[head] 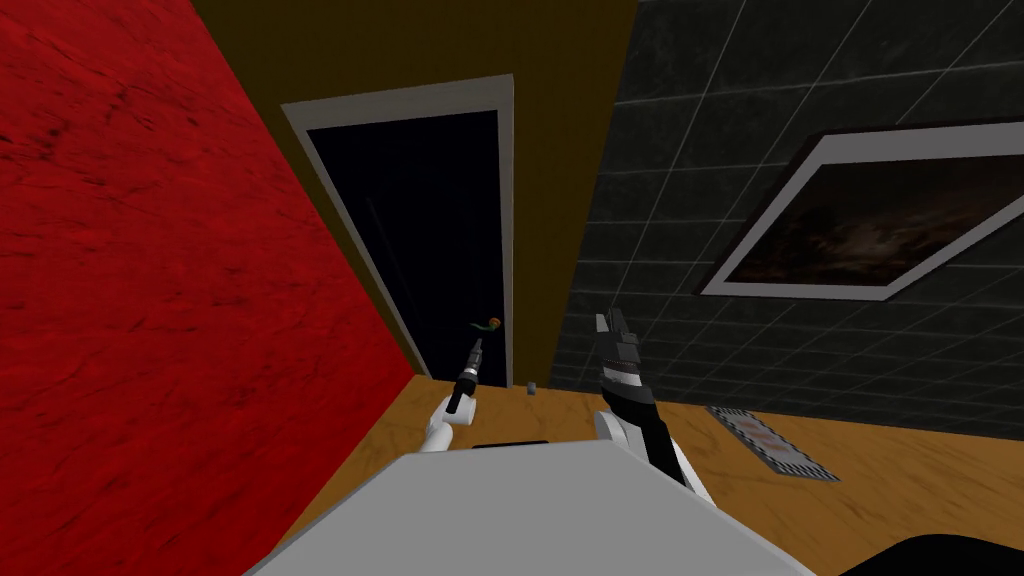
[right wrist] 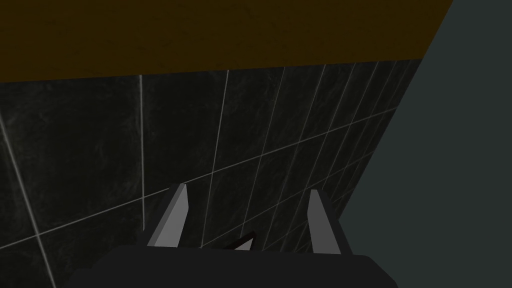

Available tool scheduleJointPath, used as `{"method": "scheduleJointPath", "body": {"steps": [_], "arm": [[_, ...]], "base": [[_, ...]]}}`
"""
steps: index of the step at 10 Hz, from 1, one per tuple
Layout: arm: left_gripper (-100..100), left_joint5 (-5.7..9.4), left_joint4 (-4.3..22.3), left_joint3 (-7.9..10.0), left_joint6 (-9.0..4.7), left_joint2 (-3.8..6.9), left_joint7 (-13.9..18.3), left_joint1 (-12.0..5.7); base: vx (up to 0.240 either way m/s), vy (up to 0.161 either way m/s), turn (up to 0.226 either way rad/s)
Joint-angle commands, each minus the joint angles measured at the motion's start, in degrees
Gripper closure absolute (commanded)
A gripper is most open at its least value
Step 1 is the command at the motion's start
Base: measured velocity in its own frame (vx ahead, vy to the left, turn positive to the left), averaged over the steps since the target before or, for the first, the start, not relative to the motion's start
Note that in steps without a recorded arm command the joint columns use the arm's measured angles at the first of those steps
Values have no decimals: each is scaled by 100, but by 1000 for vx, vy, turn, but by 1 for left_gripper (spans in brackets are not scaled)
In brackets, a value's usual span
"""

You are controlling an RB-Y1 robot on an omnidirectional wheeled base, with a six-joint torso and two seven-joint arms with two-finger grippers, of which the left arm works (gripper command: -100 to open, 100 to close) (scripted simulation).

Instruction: Push the door open

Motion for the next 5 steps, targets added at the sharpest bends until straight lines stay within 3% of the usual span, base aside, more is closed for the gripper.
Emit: {"method": "scheduleJointPath", "body": {"steps": [1, 2, 3, 5], "arm": [[-100, -11, 183, -8, -10, -65, -27, -87], [-100, -5, 137, -5, -18, -29, -5, -65], [-100, 41, 214, 108, -59, 107, -43, -97], [-100, 79, 263, 201, -88, 163, -72, -117]], "base": [[20, 122, -113], [11, 58, -26], [121, 6, -173], [183, -24, -113]]}}
